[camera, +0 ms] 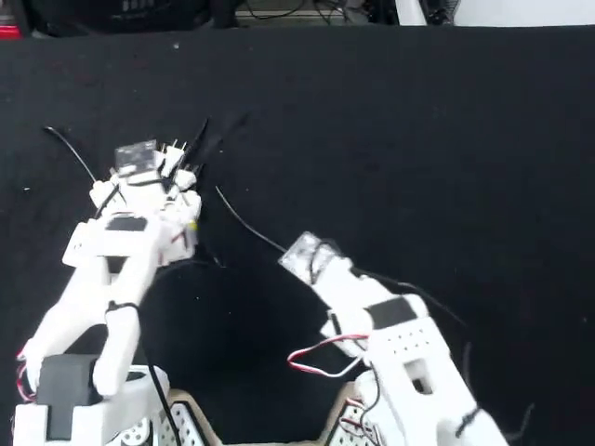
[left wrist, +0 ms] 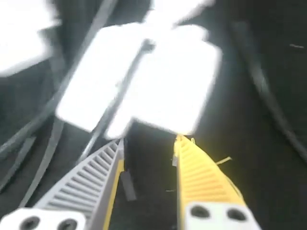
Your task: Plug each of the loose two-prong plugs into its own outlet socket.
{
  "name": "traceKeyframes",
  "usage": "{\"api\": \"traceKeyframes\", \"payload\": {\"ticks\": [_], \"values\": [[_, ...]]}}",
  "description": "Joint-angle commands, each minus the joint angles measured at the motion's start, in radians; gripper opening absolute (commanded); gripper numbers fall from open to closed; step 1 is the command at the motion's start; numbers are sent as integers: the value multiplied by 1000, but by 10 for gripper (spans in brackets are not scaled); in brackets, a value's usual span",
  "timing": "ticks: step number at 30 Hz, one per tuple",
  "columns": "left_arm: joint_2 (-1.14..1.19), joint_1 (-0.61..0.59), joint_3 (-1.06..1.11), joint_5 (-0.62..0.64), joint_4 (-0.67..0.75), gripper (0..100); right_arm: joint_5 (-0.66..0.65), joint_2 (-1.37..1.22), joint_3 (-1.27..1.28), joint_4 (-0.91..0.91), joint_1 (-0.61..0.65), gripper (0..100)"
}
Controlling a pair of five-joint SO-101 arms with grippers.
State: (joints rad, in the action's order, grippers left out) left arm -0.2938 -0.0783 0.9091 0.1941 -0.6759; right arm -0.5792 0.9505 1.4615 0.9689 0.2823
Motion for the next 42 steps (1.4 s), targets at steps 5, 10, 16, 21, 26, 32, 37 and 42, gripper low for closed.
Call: {"api": "traceKeyframes", "payload": {"ticks": [5,10,16,21,26,32,37,42], "values": [[-51,-68,-12,17,-46,167,103,-240,-220,11,124,156],[-46,-74,2,18,-43,167,110,-153,-450,295,124,159],[-49,-76,24,18,-38,167,158,-133,-484,192,124,221],[-40,-73,24,18,-38,166,152,-298,-424,-12,129,260],[-40,-73,25,18,-38,166,87,-458,-440,-109,130,258],[-40,-73,25,18,-38,166,32,-604,-513,-118,100,221],[-40,-76,25,18,-38,166,20,-656,-559,-114,84,30],[-40,-77,25,14,-38,166,-8,-542,-679,20,12,9]]}}
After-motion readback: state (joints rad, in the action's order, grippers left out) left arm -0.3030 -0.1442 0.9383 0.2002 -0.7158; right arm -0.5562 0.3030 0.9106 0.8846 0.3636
